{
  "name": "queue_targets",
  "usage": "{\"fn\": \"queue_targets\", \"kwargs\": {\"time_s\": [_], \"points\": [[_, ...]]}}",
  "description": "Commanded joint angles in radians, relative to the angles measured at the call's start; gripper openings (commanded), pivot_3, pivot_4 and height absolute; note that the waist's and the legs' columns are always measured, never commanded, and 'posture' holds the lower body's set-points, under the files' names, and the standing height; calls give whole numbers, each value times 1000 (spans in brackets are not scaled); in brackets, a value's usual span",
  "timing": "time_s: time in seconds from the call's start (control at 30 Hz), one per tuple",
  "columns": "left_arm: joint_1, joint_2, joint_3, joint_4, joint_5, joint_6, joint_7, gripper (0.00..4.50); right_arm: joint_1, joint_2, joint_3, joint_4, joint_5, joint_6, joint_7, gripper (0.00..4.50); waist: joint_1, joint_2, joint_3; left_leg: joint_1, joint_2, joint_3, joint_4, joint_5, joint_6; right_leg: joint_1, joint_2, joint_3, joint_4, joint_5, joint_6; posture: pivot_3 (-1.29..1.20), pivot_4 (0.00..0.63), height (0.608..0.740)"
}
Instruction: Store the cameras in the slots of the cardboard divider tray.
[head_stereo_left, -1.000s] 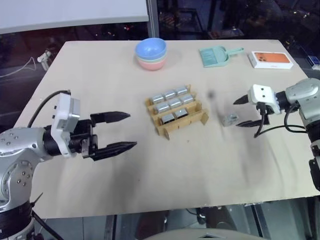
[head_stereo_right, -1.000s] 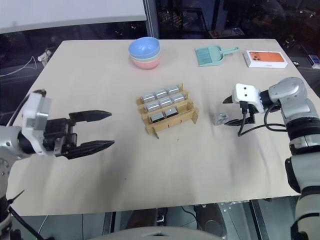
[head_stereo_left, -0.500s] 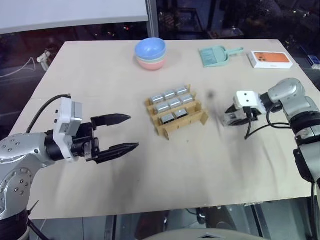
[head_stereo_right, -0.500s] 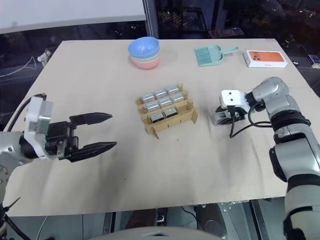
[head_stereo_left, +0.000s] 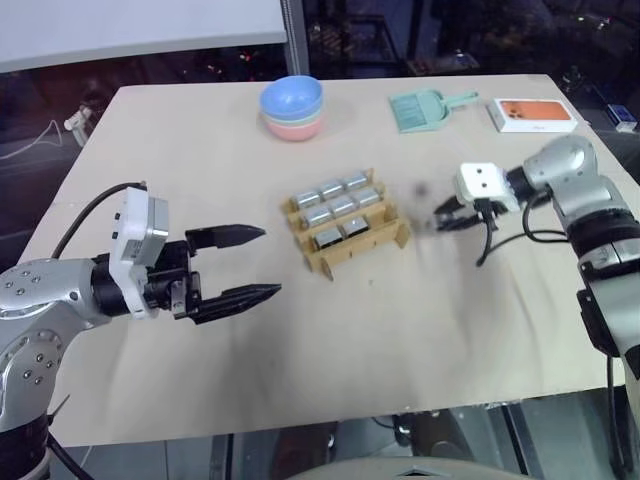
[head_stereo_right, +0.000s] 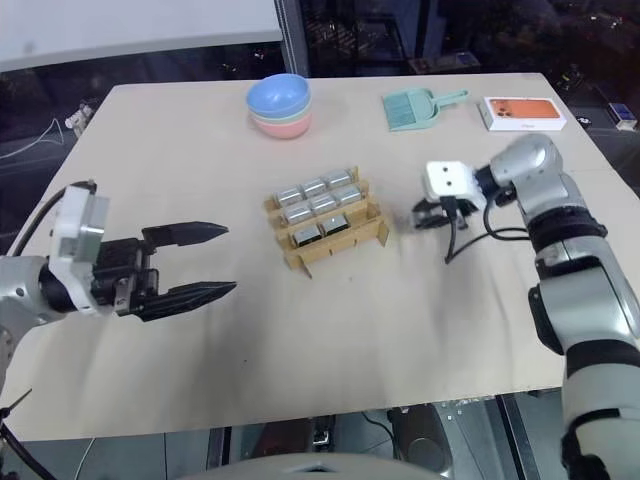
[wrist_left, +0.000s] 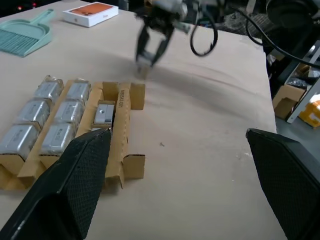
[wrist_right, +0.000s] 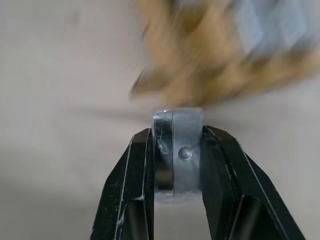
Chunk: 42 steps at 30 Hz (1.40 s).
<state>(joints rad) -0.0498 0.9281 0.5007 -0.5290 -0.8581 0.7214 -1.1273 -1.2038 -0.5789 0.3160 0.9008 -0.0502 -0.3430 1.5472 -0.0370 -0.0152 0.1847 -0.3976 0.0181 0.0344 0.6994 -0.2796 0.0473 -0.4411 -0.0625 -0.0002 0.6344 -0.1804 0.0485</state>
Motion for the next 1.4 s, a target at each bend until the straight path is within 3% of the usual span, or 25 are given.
{"fn": "queue_targets", "kwargs": {"time_s": [0.03, 0.23, 0.57, 0.87, 0.93, 0.97, 1.1, 1.13, 1.27, 1.4], "points": [[-14, 26, 19, 3, -11, -22, 1, 4500, -65, 35, -9, -39, 2, -82, 8, 724, -1, 0, 0, 0, 0, 0, 0, 0, 0, 0, 0, 0, 0, 0, 0, 0, 150, 740], [-2, 37, 29, 5, 5, -40, 10, 4500, -100, 127, 7, -3, -26, -126, -40, 724, -1, 0, 0, -1, 0, 0, -1, 0, 0, 0, 0, 0, -1, 0, 0, 0, 150, 740], [15, 40, 42, 32, 76, -96, 50, 4500, -128, 176, 81, 173, -184, -291, -171, 724, -4, 0, 0, -1, 0, 1, -3, 0, -1, -2, -1, 0, -1, -1, -1, 0, 150, 740], [43, 44, 32, 57, 129, -156, 20, 4500, -148, 233, 71, 272, -192, -235, -164, 724, -3, 0, 0, -1, 0, 1, -8, 1, -3, -3, -1, 0, -2, 0, -1, 0, 150, 740], [47, 42, 29, 59, 130, -160, 18, 4500, -150, 239, 74, 285, -195, -205, -138, 1776, -3, 0, 0, -1, -1, 1, -11, 2, -4, -4, -1, 0, -3, 0, -1, 0, 150, 740], [47, 41, 28, 58, 129, -160, 18, 4500, -150, 240, 74, 288, -197, -198, -136, 2045, -3, 0, 0, -1, -1, 1, -12, 3, -5, -4, -1, 0, -3, 0, 0, 0, 150, 740], [52, 41, 22, 57, 130, -158, 23, 4500, -161, 245, 47, 294, -202, -227, -242, 4106, -5, 0, 0, -1, -1, 0, -15, 3, -6, -6, -1, 0, -3, 0, 0, 0, 150, 740], [56, 41, 22, 56, 132, -153, 29, 4500, -163, 243, 38, 291, -193, -224, -241, 4409, -5, 0, 0, -1, -1, 0, -15, 3, -6, -6, -1, 0, -3, 0, 0, 0, 150, 740], [56, 3, -12, 44, 187, -101, 188, 4500, -110, 219, -58, 211, -65, -186, -151, 4409, -4, 0, 0, -1, -1, 0, -15, 3, -6, -6, -1, 0, -3, 0, -1, 0, 150, 740], [178, -94, 12, -27, 171, -125, 224, 4500, 115, 115, -187, -83, 129, 0, -76, 4409, 7, -1, -1, -1, 0, -1, -15, 3, -6, -4, -2, 0, -4, 1, 0, 0, 150, 740]]}}
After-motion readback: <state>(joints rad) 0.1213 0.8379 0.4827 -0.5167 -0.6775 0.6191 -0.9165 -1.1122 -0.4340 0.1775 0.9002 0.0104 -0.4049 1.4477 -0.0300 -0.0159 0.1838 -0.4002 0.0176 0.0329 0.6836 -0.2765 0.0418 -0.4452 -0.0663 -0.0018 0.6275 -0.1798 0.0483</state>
